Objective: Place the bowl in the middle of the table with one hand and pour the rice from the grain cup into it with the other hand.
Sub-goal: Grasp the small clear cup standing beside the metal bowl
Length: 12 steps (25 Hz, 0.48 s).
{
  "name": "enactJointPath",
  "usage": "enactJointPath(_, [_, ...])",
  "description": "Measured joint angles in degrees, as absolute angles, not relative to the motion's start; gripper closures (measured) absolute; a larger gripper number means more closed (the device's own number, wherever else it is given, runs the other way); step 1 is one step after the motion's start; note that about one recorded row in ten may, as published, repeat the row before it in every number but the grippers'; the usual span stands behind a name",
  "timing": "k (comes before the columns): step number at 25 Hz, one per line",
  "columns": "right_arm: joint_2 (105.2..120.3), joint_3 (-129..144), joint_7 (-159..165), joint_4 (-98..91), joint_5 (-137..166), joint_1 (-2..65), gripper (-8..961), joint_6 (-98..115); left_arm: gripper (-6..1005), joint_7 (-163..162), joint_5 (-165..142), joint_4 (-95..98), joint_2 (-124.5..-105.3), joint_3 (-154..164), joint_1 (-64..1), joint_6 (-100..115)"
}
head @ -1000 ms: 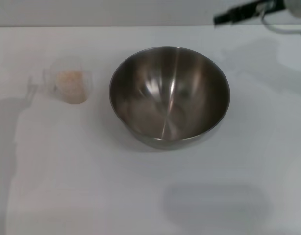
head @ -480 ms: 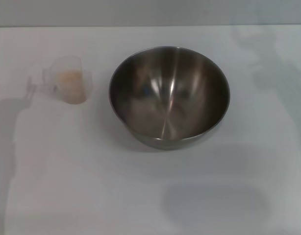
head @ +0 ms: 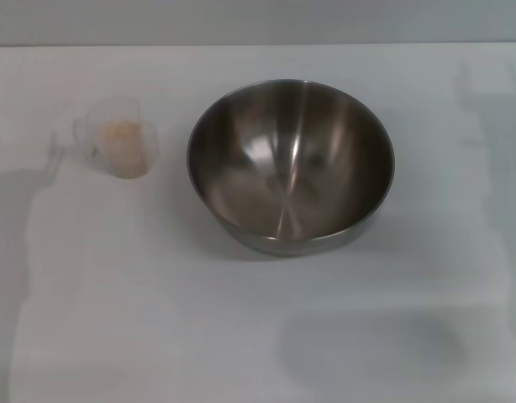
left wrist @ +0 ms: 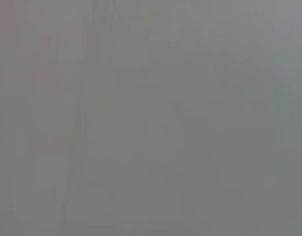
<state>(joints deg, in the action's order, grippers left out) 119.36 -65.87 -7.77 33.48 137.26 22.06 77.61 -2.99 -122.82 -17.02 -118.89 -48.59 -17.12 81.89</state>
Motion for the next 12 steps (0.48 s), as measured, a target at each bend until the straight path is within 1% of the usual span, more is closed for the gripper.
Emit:
enactJointPath(2, [119.19,-66.94,2.32,23.71,137.22,24.91,239,79.68,138,-2.93,-122.83,-17.04,-118.94,-47.13,-16.94,80.9])
enactJointPath(4, [119.13,-67.57,5.36,20.29,137.2,25.85,239,79.77,138,-2.71,-122.77,-17.23,-119.0,-45.73,-16.81,79.49])
enactJointPath(9, [119.1,-67.77,6.22,17.01,137.2,26.79,239,79.36,138,0.47,-122.4,-20.31,-119.14,-41.8,-15.15,75.06])
enactJointPath(12, [119.02,-67.72,6.07,14.89,137.21,27.69,239,79.35,138,5.79,-122.31,-25.12,-119.17,-41.25,-12.3,72.15])
